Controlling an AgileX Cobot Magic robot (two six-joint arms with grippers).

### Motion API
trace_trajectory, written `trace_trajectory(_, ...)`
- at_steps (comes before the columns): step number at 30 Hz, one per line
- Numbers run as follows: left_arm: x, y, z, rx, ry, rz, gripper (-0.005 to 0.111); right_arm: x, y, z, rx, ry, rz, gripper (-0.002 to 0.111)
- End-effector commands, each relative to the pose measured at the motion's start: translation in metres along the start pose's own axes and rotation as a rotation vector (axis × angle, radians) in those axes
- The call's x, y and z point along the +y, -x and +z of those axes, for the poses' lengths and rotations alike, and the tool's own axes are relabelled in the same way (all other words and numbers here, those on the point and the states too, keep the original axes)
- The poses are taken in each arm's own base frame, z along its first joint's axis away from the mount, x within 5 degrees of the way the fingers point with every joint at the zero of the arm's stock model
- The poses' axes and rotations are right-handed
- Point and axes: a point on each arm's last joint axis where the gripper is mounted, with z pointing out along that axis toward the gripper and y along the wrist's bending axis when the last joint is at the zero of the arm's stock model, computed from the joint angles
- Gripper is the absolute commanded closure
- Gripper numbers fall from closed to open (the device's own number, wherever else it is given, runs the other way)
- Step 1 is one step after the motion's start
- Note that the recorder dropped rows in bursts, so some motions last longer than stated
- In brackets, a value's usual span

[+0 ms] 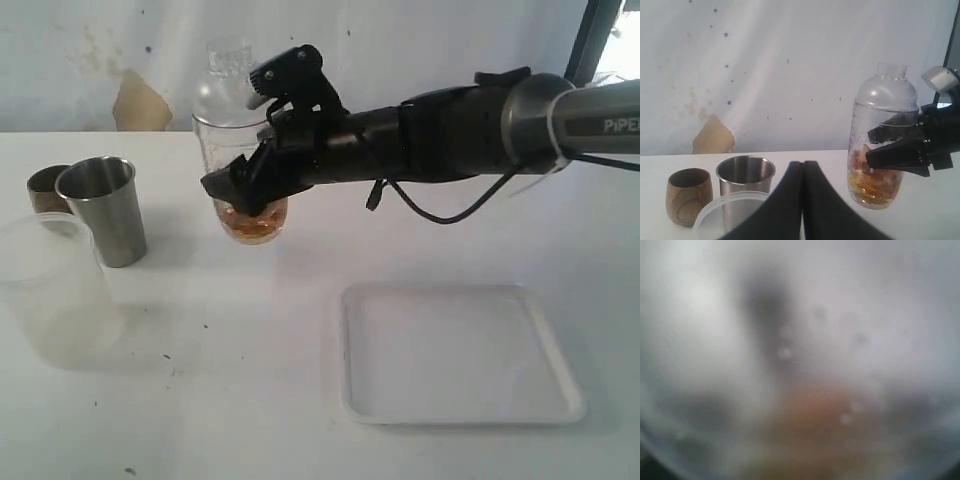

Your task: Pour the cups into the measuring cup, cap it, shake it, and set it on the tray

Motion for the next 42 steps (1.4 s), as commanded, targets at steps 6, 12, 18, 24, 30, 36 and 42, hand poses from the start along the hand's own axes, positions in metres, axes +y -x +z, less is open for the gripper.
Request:
trace_trajectory(6, 0.001, -0.001, -0.001, 0.005, 0.014, -0.013, 0.107, -0.010, 0.026, -0.014, -0.077, -0.055, 0.114, 0.108)
trace_trajectory(12, 0.002, -0.002, -0.001, 0.017, 0.017, -0.002, 0.107, 0.026, 0.032, -0.006, -0.096, 0.086, -0.001, 0.108)
trace_trajectory(18, 0.015, 0.018, -0.004, -0.209, 0.166, -0.047, 0.107, 0.054, 0.038, 0.010, -0.040, -0.022, -0.261, 0.108)
trace_trajectory(24, 0.037, 0.024, -0.012, -0.303, 0.413, -0.094, 0.107, 0.050, 0.054, 0.023, -0.070, -0.055, -0.306, 0.108)
trace_trajectory(30, 0.045, 0.020, -0.015, -0.257, 0.510, -0.068, 0.107, 0.047, 0.054, 0.045, -0.069, -0.044, -0.379, 0.108)
trace_trajectory(36, 0.051, 0.019, -0.019, -0.250, 0.593, -0.078, 0.107, 0.052, 0.044, 0.064, 0.017, -0.096, -0.571, 0.108)
trace_trajectory(42, 0.051, 0.019, -0.019, -0.243, 0.596, -0.056, 0.107, 0.060, 0.056, 0.067, 0.027, -0.186, -0.702, 0.108)
